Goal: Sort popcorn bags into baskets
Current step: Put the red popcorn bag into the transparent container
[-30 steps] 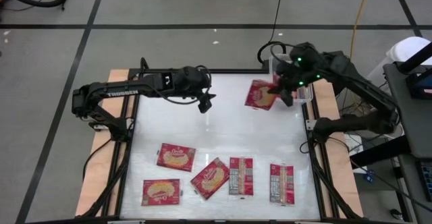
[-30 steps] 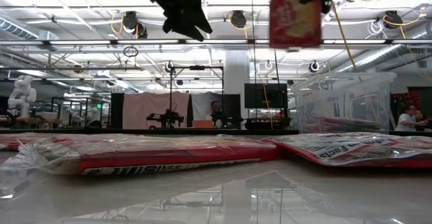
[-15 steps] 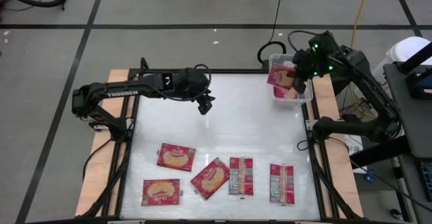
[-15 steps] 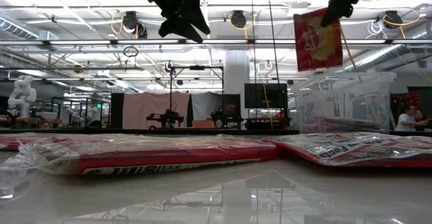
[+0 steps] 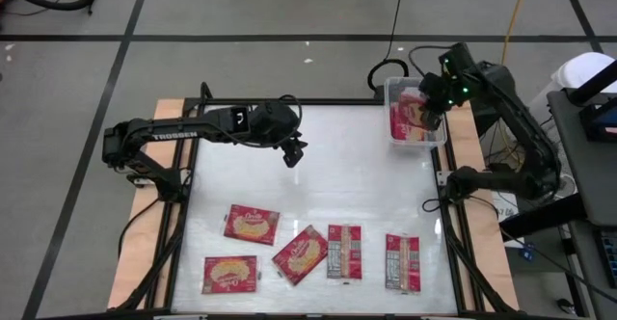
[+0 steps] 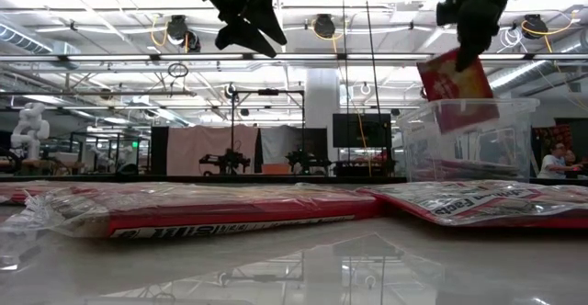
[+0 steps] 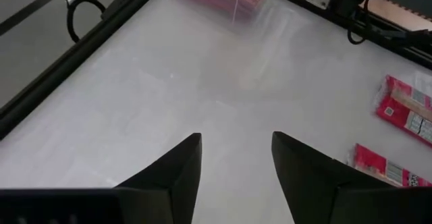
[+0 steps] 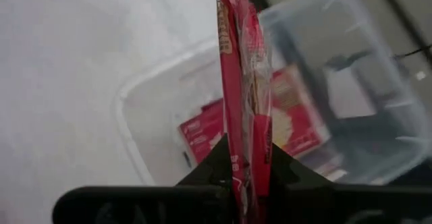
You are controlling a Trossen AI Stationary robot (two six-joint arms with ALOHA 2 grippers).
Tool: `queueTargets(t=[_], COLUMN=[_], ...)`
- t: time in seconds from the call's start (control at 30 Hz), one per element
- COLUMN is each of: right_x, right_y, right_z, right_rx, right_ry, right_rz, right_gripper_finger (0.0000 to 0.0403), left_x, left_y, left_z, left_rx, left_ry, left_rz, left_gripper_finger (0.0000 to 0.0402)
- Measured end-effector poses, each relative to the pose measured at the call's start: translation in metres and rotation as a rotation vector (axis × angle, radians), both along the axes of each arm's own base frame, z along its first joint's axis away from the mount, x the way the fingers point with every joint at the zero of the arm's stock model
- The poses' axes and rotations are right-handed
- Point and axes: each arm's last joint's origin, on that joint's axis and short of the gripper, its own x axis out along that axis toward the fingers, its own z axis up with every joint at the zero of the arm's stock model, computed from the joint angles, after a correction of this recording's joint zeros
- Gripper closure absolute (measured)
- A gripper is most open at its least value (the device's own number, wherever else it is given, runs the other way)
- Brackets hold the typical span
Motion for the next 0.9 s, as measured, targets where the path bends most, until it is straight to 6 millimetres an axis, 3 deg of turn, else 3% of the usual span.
queueTargets(t=[0.2, 0.37, 0.7, 0.9], right_x=[0.008, 0.012, 0.017, 0.014], right_y=[-0.017, -0.029, -0.044, -0.051], right_z=[-0.025, -0.04, -0.056, -0.053], right_rx=[0.109, 0.121, 0.068, -0.033], right_ry=[-0.046, 0.014, 0.056, 0.132], right_rz=[0.026, 0.013, -0.048, -0.236], right_gripper_finger=[0.0383, 0.0364, 0.024, 0.0188], left_x=[0.0, 0.001, 0.008, 0.01], left_y=[0.001, 0.0, -0.008, -0.018], left_z=[0.0, 0.001, 0.007, 0.008], left_rx=[-0.037, -0.092, -0.184, -0.22], left_ry=[-0.011, -0.039, -0.152, -0.163], left_rz=[0.039, 0.084, 0.138, 0.136], left_gripper_finger=[0.022, 0.022, 0.022, 0.022])
